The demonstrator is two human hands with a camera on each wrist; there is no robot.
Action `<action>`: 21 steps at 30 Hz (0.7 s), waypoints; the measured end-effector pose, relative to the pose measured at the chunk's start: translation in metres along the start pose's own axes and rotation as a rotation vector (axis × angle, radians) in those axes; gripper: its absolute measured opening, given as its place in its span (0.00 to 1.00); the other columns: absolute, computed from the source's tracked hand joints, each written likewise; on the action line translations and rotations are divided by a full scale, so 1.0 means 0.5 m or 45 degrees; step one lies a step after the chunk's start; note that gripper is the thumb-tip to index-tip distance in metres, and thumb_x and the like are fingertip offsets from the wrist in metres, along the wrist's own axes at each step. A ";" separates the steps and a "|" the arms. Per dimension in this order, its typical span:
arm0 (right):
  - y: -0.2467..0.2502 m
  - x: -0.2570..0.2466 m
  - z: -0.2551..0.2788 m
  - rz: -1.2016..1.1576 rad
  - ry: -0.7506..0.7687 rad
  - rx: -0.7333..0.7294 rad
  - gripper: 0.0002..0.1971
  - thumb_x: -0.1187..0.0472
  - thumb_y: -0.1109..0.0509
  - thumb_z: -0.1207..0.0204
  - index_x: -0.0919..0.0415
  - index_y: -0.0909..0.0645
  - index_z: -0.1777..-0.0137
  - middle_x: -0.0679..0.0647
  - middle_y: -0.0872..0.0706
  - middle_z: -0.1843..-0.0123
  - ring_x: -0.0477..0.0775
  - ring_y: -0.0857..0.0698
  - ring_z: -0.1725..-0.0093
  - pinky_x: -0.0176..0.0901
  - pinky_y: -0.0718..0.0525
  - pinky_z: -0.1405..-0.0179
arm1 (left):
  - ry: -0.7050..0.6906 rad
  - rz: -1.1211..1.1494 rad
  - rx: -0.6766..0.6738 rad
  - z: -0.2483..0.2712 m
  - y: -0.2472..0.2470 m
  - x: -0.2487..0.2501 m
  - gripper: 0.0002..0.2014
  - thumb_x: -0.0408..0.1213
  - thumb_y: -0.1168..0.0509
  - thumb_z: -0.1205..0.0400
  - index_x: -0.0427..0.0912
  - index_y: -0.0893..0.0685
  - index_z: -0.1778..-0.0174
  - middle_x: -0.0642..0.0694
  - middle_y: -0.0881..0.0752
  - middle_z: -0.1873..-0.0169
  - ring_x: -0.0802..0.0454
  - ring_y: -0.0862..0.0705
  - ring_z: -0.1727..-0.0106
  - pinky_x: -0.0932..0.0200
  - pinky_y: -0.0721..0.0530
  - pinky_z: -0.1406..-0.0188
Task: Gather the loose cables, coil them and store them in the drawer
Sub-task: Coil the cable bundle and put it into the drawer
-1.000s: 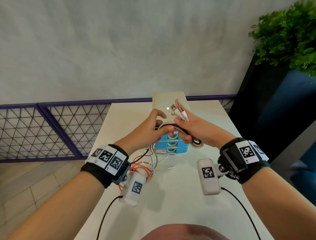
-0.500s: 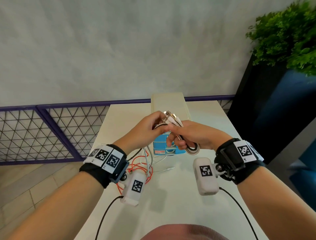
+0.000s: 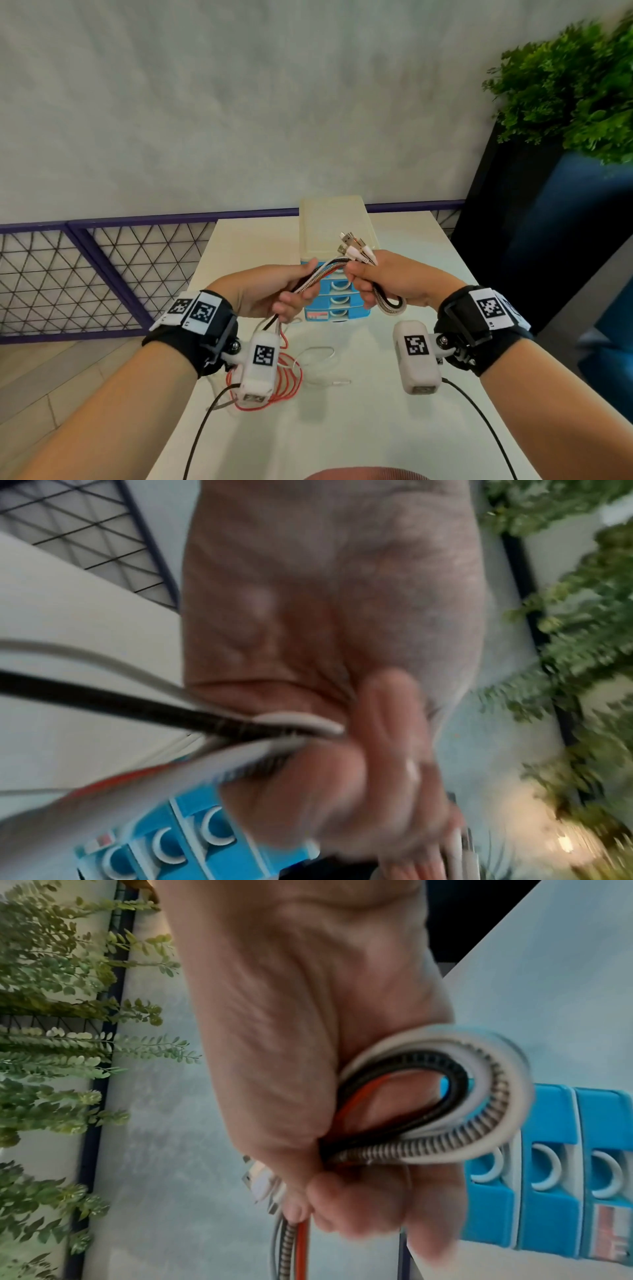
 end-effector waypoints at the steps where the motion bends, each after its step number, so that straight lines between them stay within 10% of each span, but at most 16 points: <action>1: 0.005 -0.001 -0.002 0.010 0.006 0.034 0.12 0.56 0.42 0.13 0.59 0.26 0.57 0.47 0.27 0.74 0.45 0.28 0.76 0.39 0.20 0.69 | -0.001 0.000 -0.023 0.002 0.000 0.000 0.27 0.60 0.55 0.16 0.44 0.29 0.69 0.54 0.38 0.84 0.58 0.38 0.84 0.64 0.26 0.75; 4: 0.021 0.001 -0.006 0.038 0.023 0.119 0.12 0.55 0.42 0.13 0.58 0.25 0.57 0.46 0.29 0.74 0.44 0.32 0.77 0.37 0.27 0.72 | -0.025 0.017 -0.077 0.011 0.005 -0.006 0.26 0.57 0.57 0.15 0.43 0.28 0.69 0.53 0.36 0.82 0.57 0.36 0.82 0.60 0.22 0.59; 7: 0.017 0.008 -0.014 0.012 0.028 0.189 0.12 0.54 0.41 0.13 0.61 0.22 0.52 0.47 0.30 0.73 0.45 0.34 0.75 0.36 0.29 0.73 | -0.032 0.063 -0.059 0.015 0.011 -0.014 0.24 0.56 0.57 0.14 0.44 0.29 0.67 0.52 0.38 0.79 0.57 0.38 0.79 0.64 0.26 0.65; 15: -0.016 0.020 -0.060 -0.335 -0.039 0.410 0.15 0.50 0.43 0.13 0.62 0.23 0.46 0.45 0.34 0.77 0.43 0.34 0.78 0.36 0.27 0.75 | -0.299 -0.137 0.349 -0.001 0.031 -0.009 0.19 0.48 0.56 0.11 0.44 0.31 0.64 0.53 0.37 0.77 0.59 0.38 0.77 0.69 0.37 0.76; 21: -0.044 0.027 -0.083 -0.656 -0.039 0.389 0.22 0.41 0.43 0.16 0.59 0.29 0.62 0.50 0.34 0.74 0.47 0.31 0.76 0.38 0.23 0.72 | -0.407 -0.689 0.803 -0.005 0.031 0.004 0.16 0.46 0.52 0.12 0.43 0.26 0.59 0.49 0.23 0.69 0.51 0.25 0.67 0.52 0.26 0.61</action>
Point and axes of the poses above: each hand's wrist, its own z-axis away from the middle knuckle, its own y-axis out of the back of the hand, x = y × z, the point moved 8 cm from there along -z, towards the middle knuckle
